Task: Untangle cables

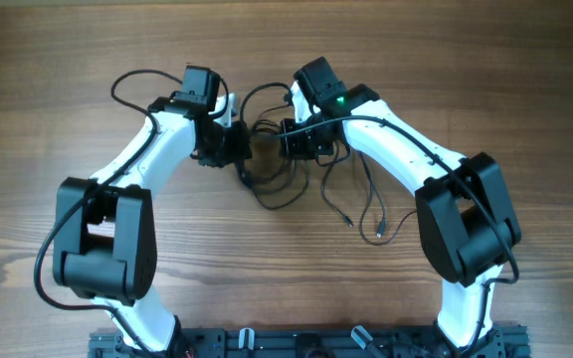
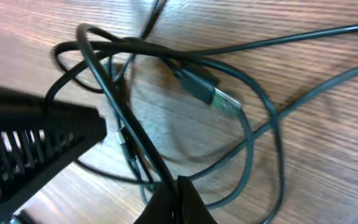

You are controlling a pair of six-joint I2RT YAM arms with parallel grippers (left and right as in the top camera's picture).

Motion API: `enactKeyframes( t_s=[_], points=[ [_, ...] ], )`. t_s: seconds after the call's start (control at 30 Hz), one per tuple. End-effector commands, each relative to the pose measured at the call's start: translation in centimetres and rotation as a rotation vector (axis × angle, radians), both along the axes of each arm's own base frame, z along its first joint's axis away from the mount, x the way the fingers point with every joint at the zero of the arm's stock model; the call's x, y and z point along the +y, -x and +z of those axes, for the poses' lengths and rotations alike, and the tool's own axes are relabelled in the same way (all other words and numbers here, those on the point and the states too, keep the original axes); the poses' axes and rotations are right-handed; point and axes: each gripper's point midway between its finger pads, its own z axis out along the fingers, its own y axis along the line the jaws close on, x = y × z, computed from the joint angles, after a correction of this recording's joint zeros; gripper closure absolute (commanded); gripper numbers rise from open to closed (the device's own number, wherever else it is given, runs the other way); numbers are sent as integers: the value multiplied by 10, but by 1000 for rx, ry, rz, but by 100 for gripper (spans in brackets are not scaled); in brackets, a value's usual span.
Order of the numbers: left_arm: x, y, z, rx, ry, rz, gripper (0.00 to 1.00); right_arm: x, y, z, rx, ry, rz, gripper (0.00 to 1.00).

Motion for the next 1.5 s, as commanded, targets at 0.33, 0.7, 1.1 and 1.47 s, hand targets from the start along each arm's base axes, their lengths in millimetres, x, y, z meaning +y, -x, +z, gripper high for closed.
enactKeyframes(
  t_s=[0.33,0.7,1.1,1.47],
  points=[
    [154,34,-25,157,-638,515,96,-93,-38,0,-74,193,-115,96],
    [201,4,-27,184,-142,805,96,-178,-54,-7,-41,322,-266,96],
    [358,60,-25,178,-104,1255,96,-343,-62,-8,-8,584,-686,96],
    [364,65,-31,167,-99,1277,96,-361,-70,-4,37,245,-763,96]
  ],
)
